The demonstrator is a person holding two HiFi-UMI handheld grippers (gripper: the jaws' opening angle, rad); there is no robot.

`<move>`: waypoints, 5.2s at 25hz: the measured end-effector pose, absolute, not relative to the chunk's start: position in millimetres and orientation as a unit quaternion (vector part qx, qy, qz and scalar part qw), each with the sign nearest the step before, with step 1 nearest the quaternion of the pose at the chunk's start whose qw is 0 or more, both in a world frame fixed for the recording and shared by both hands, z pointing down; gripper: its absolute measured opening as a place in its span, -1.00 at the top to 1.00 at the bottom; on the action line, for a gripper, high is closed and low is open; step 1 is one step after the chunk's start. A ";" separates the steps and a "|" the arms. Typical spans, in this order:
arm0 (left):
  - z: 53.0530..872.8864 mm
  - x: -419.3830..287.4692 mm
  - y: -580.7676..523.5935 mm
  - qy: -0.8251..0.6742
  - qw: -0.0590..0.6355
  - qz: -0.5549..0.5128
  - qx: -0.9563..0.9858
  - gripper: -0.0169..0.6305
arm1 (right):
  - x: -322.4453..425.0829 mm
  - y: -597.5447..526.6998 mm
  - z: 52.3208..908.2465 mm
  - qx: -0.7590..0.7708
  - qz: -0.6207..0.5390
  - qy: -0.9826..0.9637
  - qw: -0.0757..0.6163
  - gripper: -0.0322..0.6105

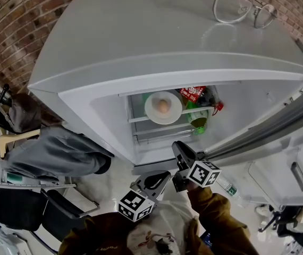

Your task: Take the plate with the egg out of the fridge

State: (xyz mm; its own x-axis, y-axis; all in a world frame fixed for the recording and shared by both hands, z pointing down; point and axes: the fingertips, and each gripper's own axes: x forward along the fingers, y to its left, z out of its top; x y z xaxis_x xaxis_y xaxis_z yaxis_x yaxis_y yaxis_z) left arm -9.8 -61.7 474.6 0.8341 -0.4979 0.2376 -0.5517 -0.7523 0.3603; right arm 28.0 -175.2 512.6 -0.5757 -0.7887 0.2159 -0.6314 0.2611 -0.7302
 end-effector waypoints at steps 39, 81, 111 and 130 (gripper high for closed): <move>476.9 -24.2 -62.5 -0.288 0.221 0.058 0.930 0.92 | 27.1 -218.8 506.1 -0.445 -0.465 0.751 0.150 0.68; 471.9 -29.5 -74.1 -0.302 0.214 0.050 0.928 0.92 | 13.4 -265.0 508.9 -0.416 -0.562 0.687 0.198 0.58; 471.8 -39.9 -73.8 -0.311 0.218 0.045 0.924 0.92 | 3.4 -278.7 517.6 -0.404 -0.619 0.627 0.247 0.81; 470.7 -36.0 -70.0 -0.307 0.215 0.046 0.926 0.92 | 10.1 -269.3 520.0 -0.391 -0.632 0.616 0.262 0.83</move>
